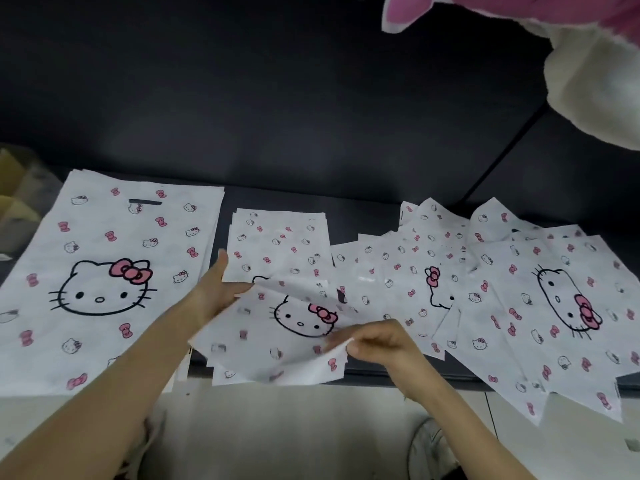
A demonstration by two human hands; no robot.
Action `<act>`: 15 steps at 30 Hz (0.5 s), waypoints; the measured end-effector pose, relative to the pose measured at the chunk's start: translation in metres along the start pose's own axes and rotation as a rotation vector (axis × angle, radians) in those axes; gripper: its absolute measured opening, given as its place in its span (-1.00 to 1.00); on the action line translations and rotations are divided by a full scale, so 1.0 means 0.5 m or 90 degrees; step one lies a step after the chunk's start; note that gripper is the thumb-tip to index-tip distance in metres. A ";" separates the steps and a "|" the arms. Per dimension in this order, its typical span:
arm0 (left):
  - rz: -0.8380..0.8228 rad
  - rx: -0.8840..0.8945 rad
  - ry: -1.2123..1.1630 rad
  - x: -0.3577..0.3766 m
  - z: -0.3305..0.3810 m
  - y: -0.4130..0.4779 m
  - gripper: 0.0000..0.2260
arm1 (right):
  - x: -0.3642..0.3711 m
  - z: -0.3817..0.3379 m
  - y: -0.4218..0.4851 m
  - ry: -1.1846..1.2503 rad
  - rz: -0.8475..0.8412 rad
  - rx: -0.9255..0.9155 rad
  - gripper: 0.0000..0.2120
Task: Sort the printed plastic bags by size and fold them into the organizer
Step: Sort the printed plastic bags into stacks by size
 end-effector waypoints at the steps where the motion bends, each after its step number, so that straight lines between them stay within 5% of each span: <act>1: 0.018 0.015 0.065 -0.006 0.000 -0.006 -0.36 | 0.000 0.011 0.009 -0.016 -0.023 0.032 -0.74; 5: 0.044 0.048 0.223 -0.014 -0.035 -0.013 -0.73 | -0.005 0.042 0.044 0.027 0.010 0.107 -0.66; 10: 0.209 0.202 0.305 -0.025 -0.057 -0.005 -0.60 | -0.030 0.059 0.079 0.196 0.344 0.141 -0.88; 15: 0.269 0.319 0.298 -0.028 -0.057 0.003 -0.62 | -0.017 0.071 0.122 0.198 0.437 0.163 -0.68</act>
Point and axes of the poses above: each hand's wrist, its own y-axis towards the middle knuckle, its own x-axis out of the palm, z = x × y, the point moved 3 cm from there along y, towards the middle knuckle, and after that the axes turned 12 degrees about x, right-handed, at the moved point
